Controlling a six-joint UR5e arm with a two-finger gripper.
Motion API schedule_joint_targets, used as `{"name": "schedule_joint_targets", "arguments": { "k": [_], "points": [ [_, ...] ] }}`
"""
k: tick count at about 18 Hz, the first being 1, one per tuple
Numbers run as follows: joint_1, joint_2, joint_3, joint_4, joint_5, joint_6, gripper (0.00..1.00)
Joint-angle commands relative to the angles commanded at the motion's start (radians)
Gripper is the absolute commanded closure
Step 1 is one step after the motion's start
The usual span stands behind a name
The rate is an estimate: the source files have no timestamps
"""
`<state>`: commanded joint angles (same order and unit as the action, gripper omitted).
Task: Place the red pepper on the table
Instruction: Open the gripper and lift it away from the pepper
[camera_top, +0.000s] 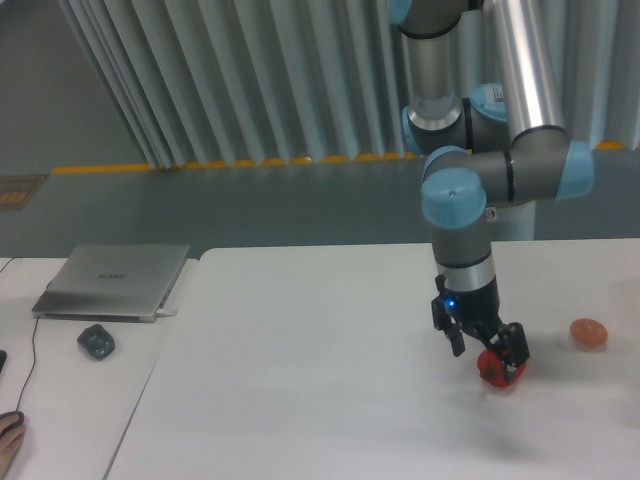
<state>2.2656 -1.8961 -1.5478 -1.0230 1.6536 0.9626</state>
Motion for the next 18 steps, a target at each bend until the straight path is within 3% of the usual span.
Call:
{"name": "schedule_joint_targets", "arguments": {
  "k": [7, 12, 15, 18],
  "points": [
    [0.146, 0.063, 0.041, -0.209, 0.000, 0.498, 0.00],
    [0.189, 0.084, 0.040, -0.215, -0.021, 0.653, 0.00],
    [0.238, 0.087, 0.038, -0.249, -0.075, 0.804, 0.00],
    [0.249, 0.086, 0.032, -0.262, -0.077, 0.841, 0.00]
  ]
}}
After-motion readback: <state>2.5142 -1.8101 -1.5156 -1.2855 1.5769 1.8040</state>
